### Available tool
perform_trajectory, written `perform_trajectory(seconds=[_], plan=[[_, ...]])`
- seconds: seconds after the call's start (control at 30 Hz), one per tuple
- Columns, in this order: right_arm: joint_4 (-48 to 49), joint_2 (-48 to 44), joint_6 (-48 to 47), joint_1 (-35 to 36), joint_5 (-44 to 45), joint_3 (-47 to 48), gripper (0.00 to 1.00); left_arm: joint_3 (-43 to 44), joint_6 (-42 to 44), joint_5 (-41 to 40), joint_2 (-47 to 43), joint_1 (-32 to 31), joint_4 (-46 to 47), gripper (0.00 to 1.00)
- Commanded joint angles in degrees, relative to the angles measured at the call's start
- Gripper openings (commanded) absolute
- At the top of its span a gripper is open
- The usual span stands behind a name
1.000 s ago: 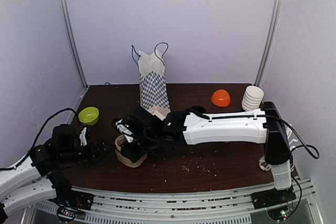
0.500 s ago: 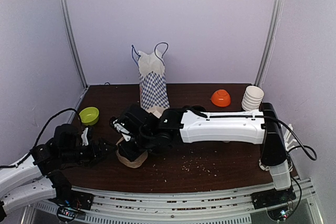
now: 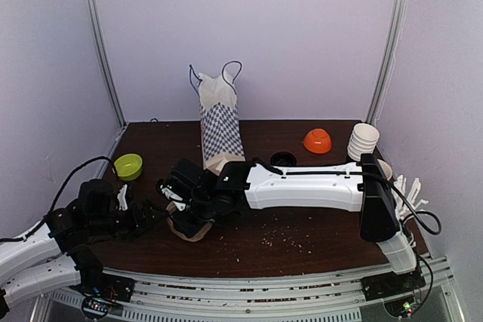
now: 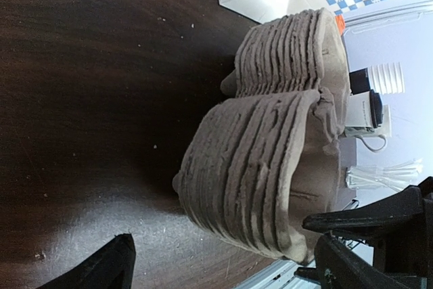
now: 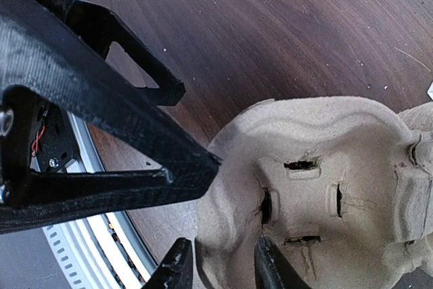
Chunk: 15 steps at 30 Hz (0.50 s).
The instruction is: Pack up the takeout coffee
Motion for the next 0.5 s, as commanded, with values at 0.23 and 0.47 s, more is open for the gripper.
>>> perform_trajectory(seconds=[0.23,0.47], plan=[[-2.31,1.11,-0.34,0.02,0.91,2.41,0.18,-0.7,1.24,-0.38,-0.72,-0.19,1.66,0.96],[-1.46,0.23,0.63,-0.34,0.46,2.26,0.05,-1.12,1.16,-0.58,-1.27,-0.2,1.2,0.96]])
